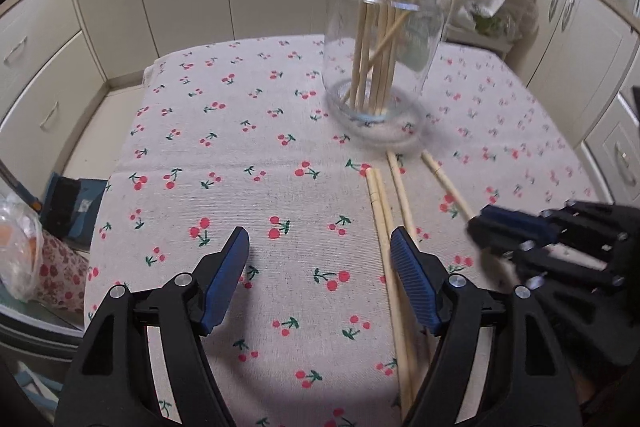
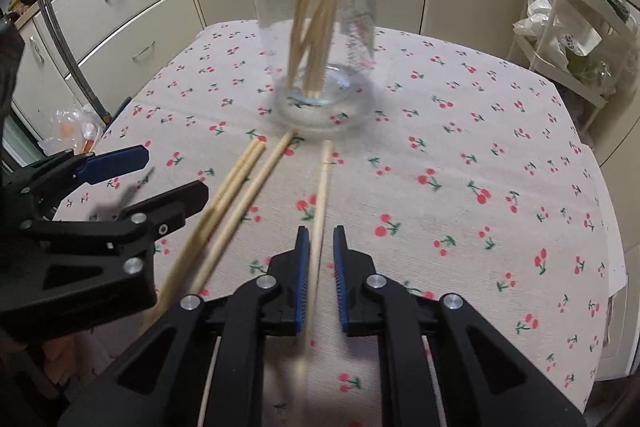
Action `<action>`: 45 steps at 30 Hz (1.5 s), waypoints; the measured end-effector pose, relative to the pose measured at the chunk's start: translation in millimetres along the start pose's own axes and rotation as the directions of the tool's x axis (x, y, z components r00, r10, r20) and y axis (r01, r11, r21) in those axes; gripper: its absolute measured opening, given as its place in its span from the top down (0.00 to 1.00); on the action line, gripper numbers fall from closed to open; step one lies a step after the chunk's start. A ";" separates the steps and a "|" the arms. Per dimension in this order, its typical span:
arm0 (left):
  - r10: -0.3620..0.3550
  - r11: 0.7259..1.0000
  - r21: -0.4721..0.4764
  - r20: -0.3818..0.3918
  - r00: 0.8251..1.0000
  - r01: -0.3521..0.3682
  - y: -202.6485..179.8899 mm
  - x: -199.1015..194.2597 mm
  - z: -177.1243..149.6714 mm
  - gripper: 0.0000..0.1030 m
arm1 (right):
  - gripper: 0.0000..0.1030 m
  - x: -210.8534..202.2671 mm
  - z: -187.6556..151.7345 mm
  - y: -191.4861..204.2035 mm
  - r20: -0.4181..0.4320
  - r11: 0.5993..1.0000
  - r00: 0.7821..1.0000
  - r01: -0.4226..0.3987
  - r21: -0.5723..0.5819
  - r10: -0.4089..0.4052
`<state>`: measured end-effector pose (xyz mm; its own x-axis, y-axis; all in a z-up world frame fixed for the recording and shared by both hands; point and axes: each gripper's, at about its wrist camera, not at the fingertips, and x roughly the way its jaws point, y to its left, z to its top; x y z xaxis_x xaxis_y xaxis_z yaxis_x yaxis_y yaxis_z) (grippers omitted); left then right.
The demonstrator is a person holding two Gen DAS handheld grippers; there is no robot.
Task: Organize utensils
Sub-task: 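Lower both tools to the stick pile and close each on one stick, then lift the left tool's stick over the jar and release it while the right tool holds its stick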
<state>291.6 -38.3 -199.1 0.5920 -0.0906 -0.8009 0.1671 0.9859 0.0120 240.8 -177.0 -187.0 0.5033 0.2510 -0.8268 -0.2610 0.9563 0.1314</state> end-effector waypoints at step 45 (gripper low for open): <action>-0.148 0.982 -0.091 0.193 0.970 0.168 11.8 -58.7 60.7 0.96 | 0.94 8.4 14.7 -13.9 -0.011 0.998 0.998 -0.061 0.022 0.061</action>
<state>306.7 -29.9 -115.6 0.7019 -0.2610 -0.6627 0.1915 0.9653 -0.1773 260.8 -186.0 -187.7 0.4775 0.3075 -0.8231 -0.2731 0.9423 0.1936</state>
